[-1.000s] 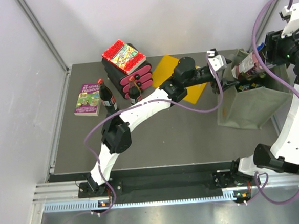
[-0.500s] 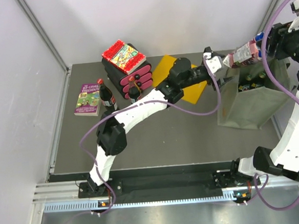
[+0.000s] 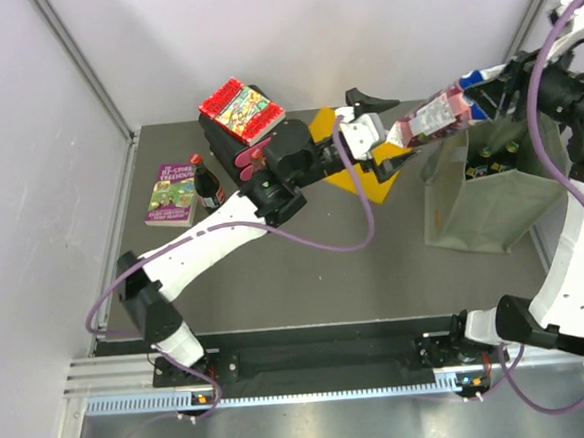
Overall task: Take the beverage out of the canvas bag
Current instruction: Place the drink at the center of the board.
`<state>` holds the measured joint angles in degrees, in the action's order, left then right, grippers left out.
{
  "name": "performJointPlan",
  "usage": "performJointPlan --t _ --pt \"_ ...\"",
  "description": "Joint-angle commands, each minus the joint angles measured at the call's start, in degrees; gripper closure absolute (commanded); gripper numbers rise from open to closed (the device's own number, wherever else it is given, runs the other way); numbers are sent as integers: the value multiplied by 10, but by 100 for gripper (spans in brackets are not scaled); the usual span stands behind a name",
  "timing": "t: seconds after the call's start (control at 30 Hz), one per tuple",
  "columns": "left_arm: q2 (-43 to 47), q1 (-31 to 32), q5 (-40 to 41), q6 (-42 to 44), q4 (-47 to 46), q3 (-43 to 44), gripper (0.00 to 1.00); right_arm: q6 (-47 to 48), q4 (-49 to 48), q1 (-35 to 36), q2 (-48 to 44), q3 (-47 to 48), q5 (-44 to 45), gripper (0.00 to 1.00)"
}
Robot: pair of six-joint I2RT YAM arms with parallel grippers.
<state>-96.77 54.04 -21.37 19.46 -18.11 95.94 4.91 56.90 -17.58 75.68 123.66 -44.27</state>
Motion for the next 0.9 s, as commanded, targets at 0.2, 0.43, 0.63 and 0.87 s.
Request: performJointPlan --t 0.2,0.43,0.63,0.87 --pt "184 0 11 -115 70 -201 6 105 -123 214 -47 -123 50 100" --pt "325 1 113 -137 132 -379 6 157 -130 343 -24 -189 100 100" --pt "432 1 208 -184 120 -504 6 170 -220 407 -9 -278 108 100" --pt "436 0 308 -282 159 -513 6 180 -375 444 38 -352 133 100"
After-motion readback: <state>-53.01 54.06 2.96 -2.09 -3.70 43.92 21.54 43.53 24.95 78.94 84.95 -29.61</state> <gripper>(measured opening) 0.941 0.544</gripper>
